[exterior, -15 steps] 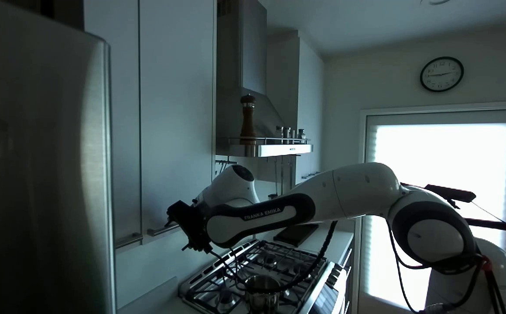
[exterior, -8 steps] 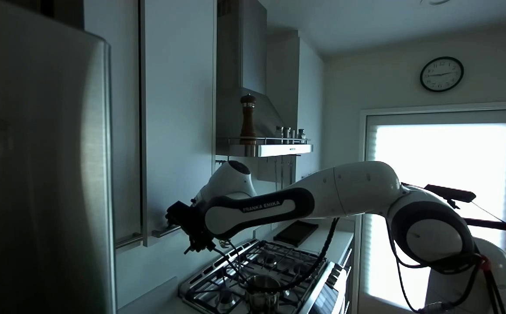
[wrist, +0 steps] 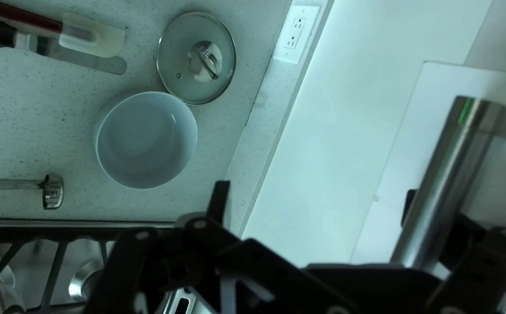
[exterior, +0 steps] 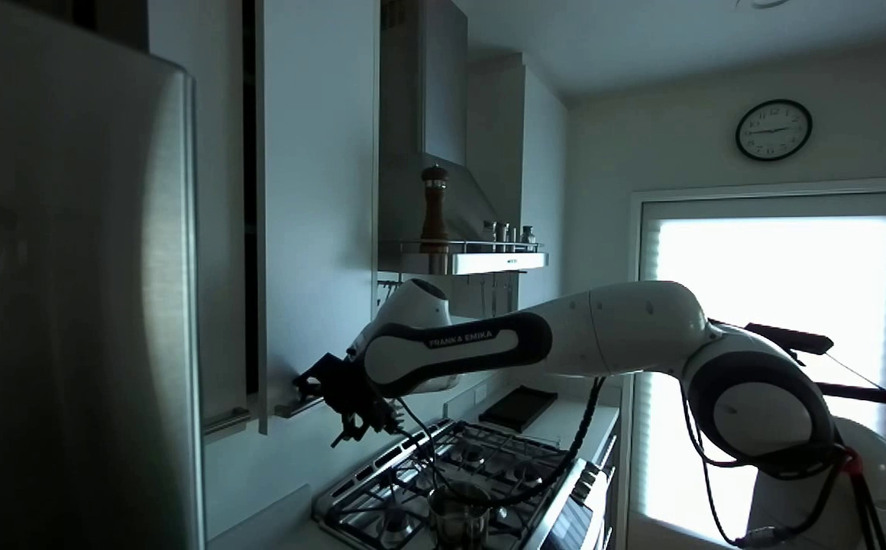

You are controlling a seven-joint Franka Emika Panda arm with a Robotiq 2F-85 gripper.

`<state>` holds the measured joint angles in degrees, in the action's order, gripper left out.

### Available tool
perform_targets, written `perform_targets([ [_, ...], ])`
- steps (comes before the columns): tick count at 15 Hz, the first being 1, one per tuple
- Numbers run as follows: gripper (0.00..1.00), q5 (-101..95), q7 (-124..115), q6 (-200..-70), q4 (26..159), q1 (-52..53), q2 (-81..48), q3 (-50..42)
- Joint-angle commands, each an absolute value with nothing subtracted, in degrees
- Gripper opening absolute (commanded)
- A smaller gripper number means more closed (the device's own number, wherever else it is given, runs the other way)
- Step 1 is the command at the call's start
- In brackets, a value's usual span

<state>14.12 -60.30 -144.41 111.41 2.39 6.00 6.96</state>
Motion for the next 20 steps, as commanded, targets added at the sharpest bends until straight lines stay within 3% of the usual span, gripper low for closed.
perform_targets([
  [1, 1.00, 15.5, -53.2, -139.1, 116.5, 2.4, 10.2, 4.9],
  [14, 1.00, 19.8, -32.8, -140.5, 127.2, 0.6, 19.5, 1.2],
  [15, 1.00, 20.2, -35.7, -140.0, 121.4, 1.3, 16.9, 2.7],
  [20, 1.00, 20.2, -34.7, -140.3, 123.2, 0.8, 18.5, 2.5],
])
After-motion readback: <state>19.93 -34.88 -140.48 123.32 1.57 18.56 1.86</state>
